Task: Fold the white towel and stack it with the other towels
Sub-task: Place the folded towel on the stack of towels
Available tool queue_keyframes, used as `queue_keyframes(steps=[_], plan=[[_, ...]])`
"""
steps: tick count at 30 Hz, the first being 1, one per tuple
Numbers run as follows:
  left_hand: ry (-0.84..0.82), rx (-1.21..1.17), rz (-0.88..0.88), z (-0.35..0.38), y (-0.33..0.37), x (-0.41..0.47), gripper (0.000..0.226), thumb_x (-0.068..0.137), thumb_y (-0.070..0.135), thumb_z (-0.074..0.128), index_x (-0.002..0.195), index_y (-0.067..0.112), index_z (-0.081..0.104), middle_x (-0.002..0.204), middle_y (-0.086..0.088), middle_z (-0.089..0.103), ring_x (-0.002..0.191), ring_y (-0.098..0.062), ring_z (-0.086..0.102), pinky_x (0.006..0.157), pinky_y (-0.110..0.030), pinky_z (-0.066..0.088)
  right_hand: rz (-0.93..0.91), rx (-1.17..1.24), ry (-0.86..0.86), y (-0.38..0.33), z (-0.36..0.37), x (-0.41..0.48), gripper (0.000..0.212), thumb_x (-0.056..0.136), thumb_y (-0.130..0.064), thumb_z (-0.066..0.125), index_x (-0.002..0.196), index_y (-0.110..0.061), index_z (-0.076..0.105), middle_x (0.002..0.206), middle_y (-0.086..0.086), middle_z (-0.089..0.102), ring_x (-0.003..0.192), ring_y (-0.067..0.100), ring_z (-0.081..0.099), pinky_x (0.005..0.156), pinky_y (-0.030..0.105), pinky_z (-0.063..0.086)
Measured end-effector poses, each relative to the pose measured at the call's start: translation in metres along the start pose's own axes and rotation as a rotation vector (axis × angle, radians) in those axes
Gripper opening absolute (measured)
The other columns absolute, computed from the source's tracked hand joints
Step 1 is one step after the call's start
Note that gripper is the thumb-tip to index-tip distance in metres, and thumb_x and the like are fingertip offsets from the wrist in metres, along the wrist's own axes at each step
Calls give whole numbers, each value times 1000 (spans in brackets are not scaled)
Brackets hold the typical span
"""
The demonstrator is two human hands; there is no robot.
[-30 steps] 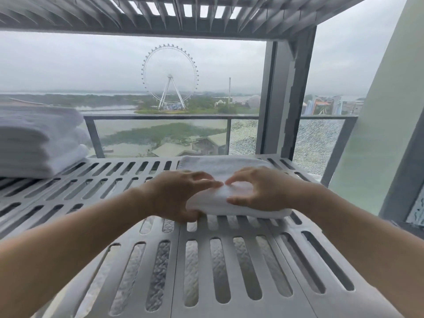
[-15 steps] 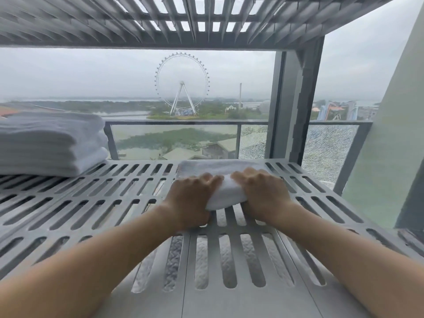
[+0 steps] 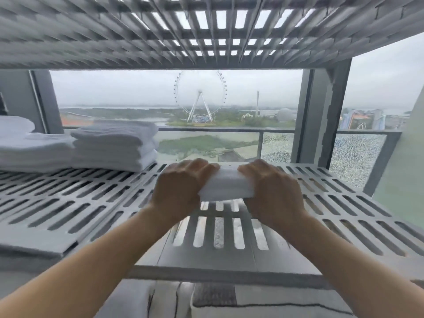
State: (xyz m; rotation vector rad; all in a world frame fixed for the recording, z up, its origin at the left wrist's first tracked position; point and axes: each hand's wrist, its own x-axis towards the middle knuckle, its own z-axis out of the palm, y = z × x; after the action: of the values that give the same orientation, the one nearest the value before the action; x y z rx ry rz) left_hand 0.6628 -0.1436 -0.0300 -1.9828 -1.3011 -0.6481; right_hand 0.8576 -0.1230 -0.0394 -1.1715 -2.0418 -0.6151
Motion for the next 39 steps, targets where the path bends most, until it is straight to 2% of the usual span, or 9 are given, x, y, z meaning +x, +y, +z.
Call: queue_keyframes(steps=[3, 7, 13, 15, 20, 26, 31, 39], plan=[[88, 19, -14, -34, -20, -41, 69, 44, -1, 72, 108, 21, 63, 100, 1, 68, 84, -27, 67, 64, -39, 53, -18, 64, 168, -51, -19, -9, 40, 56, -11, 76, 93, -22, 67, 90, -1, 67, 71, 26, 66, 55, 29, 47], [119, 90, -22, -75, -48, -101, 77, 40, 1, 68, 113, 22, 56, 106, 2, 65, 90, -27, 64, 74, -41, 52, -71, 175, 242, -116, -33, -19, 46, 50, -7, 76, 92, -21, 67, 91, -1, 68, 73, 25, 67, 56, 30, 50], [69, 162, -123, -137, -93, -170, 62, 58, 9, 49, 119, 23, 47, 108, -1, 65, 91, -27, 63, 75, -38, 51, -177, 256, 291, -204, -46, -12, 49, 46, -6, 73, 93, -20, 67, 93, 0, 66, 77, 27, 65, 61, 30, 49], [82, 192, -146, -153, -109, -183, 61, 61, 7, 43, 120, 21, 51, 109, -2, 65, 93, -28, 63, 78, -40, 50, -199, 284, 304, -227, -49, -5, 50, 45, -6, 73, 92, -20, 68, 92, 0, 67, 75, 27, 65, 60, 30, 49], [93, 271, -179, -177, -152, -204, 64, 56, -5, 61, 116, 15, 61, 107, -4, 66, 91, -29, 64, 77, -41, 50, -249, 355, 300, -278, -42, 20, 47, 48, -6, 75, 93, -21, 69, 90, 0, 67, 70, 28, 66, 57, 30, 49], [53, 326, -209, -179, -225, -220, 65, 55, -6, 66, 116, 15, 61, 106, -5, 66, 89, -30, 64, 74, -41, 51, -296, 421, 322, -335, -5, 70, 47, 47, -8, 77, 91, -24, 69, 88, -3, 68, 69, 25, 68, 55, 30, 50], [68, 357, -166, -168, -304, -218, 66, 55, -7, 65, 116, 16, 56, 103, -6, 66, 86, -30, 64, 70, -43, 52, -323, 422, 364, -379, 38, 122, 48, 47, -8, 78, 90, -25, 69, 84, -3, 67, 64, 23, 67, 53, 23, 39], [95, 366, -141, -126, -419, -200, 66, 50, -3, 76, 112, 15, 62, 98, -5, 68, 82, -29, 66, 66, -41, 52, -318, 460, 180, -424, 107, 209, 39, 61, -15, 73, 96, -31, 64, 90, -7, 63, 71, 25, 63, 60, 25, 36]])
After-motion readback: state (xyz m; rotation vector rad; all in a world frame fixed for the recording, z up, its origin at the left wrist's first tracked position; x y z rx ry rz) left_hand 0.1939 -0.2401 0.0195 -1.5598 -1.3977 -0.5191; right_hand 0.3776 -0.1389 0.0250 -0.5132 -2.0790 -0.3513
